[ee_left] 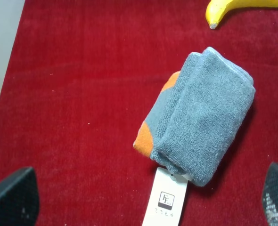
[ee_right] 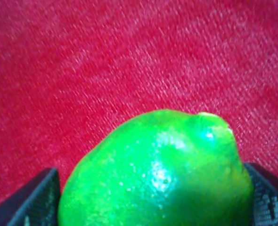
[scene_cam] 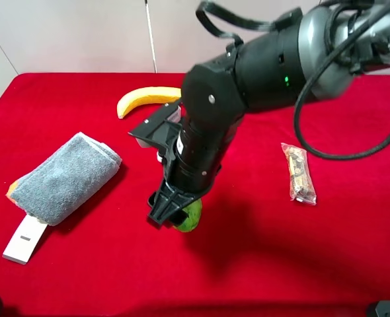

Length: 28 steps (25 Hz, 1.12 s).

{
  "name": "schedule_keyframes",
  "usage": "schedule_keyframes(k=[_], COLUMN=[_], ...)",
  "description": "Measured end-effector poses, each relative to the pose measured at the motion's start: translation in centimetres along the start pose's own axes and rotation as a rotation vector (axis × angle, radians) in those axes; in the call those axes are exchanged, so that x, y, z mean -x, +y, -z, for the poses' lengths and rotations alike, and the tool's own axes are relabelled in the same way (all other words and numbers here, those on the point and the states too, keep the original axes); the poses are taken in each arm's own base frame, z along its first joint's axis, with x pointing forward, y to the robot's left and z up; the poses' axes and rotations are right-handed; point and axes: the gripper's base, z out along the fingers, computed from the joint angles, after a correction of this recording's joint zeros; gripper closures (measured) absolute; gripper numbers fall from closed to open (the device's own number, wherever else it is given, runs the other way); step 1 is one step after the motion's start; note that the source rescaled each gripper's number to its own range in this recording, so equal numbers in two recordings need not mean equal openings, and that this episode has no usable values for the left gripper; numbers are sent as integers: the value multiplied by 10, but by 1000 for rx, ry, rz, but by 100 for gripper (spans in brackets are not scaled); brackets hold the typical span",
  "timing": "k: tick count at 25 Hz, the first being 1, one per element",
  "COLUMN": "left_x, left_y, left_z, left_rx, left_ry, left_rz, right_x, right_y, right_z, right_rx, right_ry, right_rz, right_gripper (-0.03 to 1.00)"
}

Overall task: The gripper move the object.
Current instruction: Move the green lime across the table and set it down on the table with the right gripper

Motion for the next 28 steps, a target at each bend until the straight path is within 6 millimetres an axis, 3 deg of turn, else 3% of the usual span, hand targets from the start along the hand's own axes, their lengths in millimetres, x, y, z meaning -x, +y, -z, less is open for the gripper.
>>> schedule_keyframes(k=[12,28], left_x=[0,0], left_y=[0,0], left_z=[0,0], left_rx=[0,0], left_ry=[0,0], left_rz=[0,0], right_x=[-14,-15], right_y=[-4,-4], right_z=[-28,-28], right_rx=[-7,-7], right_ry=[58,64], right_rz=[-15,-15], right_gripper=[97,97])
